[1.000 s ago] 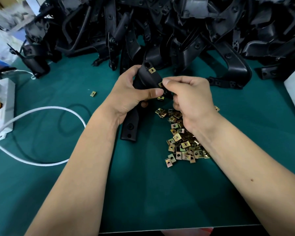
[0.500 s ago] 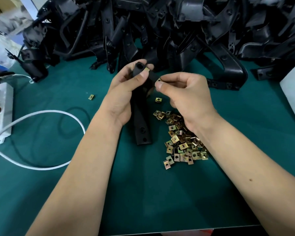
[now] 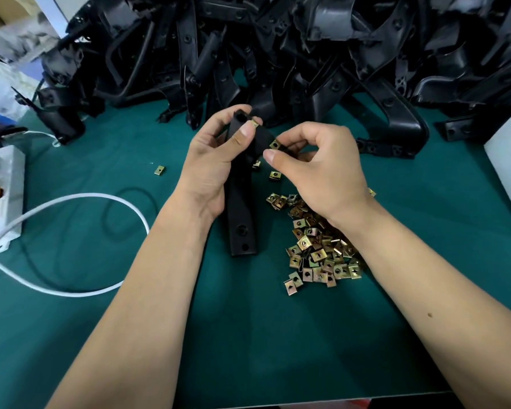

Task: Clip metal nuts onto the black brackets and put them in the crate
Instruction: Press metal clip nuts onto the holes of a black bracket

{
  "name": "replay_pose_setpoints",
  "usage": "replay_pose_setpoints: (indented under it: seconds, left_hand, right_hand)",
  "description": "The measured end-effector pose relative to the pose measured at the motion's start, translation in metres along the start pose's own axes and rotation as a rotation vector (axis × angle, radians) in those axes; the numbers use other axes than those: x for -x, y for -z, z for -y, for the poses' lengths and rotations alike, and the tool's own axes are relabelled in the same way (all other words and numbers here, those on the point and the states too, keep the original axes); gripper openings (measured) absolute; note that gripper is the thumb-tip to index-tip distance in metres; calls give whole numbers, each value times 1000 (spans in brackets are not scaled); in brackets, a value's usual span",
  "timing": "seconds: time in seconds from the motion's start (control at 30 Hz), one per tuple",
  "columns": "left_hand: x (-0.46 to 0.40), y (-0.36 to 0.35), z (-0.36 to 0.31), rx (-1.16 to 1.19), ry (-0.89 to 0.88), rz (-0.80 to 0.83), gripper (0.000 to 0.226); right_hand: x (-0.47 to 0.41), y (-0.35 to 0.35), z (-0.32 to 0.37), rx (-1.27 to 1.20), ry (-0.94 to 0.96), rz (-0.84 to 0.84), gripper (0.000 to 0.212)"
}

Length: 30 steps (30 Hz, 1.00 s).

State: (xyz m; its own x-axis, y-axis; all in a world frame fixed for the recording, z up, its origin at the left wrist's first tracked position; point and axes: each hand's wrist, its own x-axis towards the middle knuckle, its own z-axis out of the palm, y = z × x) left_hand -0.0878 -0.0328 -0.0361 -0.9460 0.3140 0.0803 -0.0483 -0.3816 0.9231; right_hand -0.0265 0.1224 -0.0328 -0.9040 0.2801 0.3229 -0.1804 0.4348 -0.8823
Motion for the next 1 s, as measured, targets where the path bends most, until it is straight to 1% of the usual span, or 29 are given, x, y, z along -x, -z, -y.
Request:
replay_pose_setpoints:
  seconds: [0.1, 0.23, 0.4, 0.47, 0.63, 0.7, 0.83, 0.9, 1.0]
  left_hand:
    - [1, -1, -1, -35, -5, -5, 19]
    - [1, -1, -3, -64, -9, -53, 19]
    - [2, -3, -5, -69, -15, -73, 18]
    - [3, -5, -7, -72, -18, -77, 18]
    - [5, -21, -8, -73, -33, -78, 20]
    - [7, -37, -6, -112, -52, -72, 19]
    - [8, -92, -4, -154, -83, -9, 17]
    - [9, -127, -6, -173, -93, 58, 16]
    - [19, -199, -5, -171, -108, 237, 20]
  right_hand:
    - [-3, 6, -1, 56, 20, 67, 12]
    - [-3, 11, 1, 131, 48, 136, 22]
    - [0, 11, 5, 316, 140, 95, 26]
    - [0, 12, 6, 303, 156, 77, 26]
    - [3, 17, 12, 118, 110, 51, 24]
    - [7, 27, 15, 103, 77, 9, 19]
    - [18, 68, 20, 141, 53, -143, 21]
    - [25, 97, 23, 167, 46, -237, 22]
    - [43, 161, 22, 221, 22, -433, 24]
